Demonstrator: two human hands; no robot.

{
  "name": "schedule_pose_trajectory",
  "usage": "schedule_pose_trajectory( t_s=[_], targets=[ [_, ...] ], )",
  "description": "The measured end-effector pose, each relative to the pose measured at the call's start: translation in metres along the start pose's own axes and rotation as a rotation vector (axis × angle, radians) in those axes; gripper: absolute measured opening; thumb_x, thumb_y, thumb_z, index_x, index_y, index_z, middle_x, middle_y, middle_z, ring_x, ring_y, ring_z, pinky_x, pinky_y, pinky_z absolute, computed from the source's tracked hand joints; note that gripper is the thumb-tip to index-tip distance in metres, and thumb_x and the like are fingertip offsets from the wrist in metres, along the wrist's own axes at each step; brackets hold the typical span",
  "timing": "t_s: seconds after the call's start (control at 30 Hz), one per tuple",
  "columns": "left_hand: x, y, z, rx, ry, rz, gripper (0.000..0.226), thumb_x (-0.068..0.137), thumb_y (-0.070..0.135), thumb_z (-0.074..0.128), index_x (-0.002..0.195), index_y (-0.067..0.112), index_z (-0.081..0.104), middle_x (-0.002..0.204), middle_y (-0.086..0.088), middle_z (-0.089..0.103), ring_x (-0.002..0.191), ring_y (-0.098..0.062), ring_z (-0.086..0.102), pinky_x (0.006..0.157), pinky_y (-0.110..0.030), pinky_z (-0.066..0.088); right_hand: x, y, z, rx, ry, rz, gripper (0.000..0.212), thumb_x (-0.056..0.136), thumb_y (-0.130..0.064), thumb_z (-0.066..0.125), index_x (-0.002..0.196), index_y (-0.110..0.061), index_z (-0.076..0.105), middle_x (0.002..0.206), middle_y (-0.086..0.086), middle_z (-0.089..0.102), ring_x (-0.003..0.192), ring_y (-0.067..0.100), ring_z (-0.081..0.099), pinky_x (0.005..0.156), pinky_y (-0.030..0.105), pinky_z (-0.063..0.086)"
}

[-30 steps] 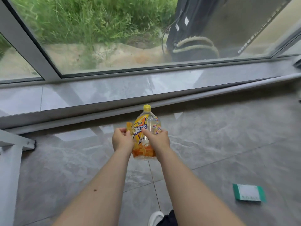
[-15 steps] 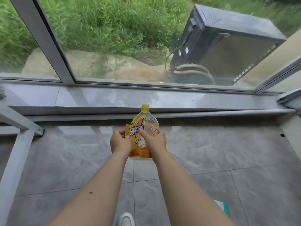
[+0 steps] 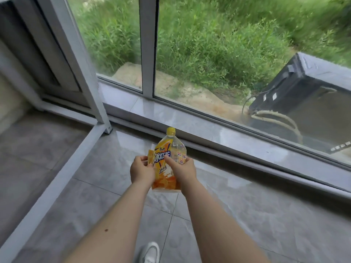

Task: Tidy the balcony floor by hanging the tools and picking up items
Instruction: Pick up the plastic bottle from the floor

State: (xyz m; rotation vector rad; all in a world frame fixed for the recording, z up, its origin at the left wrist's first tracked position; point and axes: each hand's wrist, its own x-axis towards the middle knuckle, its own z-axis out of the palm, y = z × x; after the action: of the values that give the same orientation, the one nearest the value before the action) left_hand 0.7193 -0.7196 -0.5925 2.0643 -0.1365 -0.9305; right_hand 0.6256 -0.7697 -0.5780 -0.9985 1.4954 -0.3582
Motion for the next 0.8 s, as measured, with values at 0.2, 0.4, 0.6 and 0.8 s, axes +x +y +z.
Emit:
schedule_pose_trajectory(
  t_s=[0.2,0.4,0.6,0.8],
  targets=[
    [-0.035,-0.066,-0.077,-0.086,0.133,-0.021,0.024,0.092,0.006,0.055,0.116,0.006,0.056,0.116,-0.013,0.065,0.099,-0.028,0.064,0.081,-0.033,0.051,-0.072,0.044,0.047,-0.120,-0.117,-0.052,0.067,0.069,-0.041,0.081,0.118,-0.014,0.045,0.108,0.007,0.063,0.099,0.025,0.065,0.089,0.046,0.056],
    [-0.088,-0.146,-0.163,-0.174,0.287,-0.096,0.025,0.089,0.001,0.056,0.113,0.007,0.057,0.113,-0.013,0.065,0.090,-0.023,0.061,0.076,-0.032,0.051,-0.160,0.101,0.095,-0.217,-0.271,-0.077,0.065,0.069,-0.038,0.081,0.116,-0.010,0.046,0.101,0.007,0.064,0.097,0.026,0.067,0.086,0.046,0.058],
    [-0.144,-0.213,-0.216,-0.275,0.402,-0.192,0.027,0.089,0.002,0.057,0.115,0.006,0.056,0.116,-0.014,0.065,0.103,-0.030,0.064,0.086,-0.038,0.053,-0.223,0.154,0.122,-0.357,-0.401,-0.088,0.057,0.071,-0.035,0.081,0.113,-0.008,0.053,0.101,0.009,0.065,0.086,0.021,0.066,0.067,0.033,0.057],
    [-0.188,-0.281,-0.256,-0.370,0.553,-0.266,0.026,0.089,0.003,0.057,0.115,0.007,0.057,0.116,-0.014,0.065,0.103,-0.030,0.063,0.086,-0.037,0.052,-0.279,0.201,0.145,-0.496,-0.549,-0.090,0.058,0.073,-0.035,0.079,0.112,-0.007,0.048,0.105,0.009,0.063,0.093,0.024,0.065,0.078,0.040,0.058]
  ],
)
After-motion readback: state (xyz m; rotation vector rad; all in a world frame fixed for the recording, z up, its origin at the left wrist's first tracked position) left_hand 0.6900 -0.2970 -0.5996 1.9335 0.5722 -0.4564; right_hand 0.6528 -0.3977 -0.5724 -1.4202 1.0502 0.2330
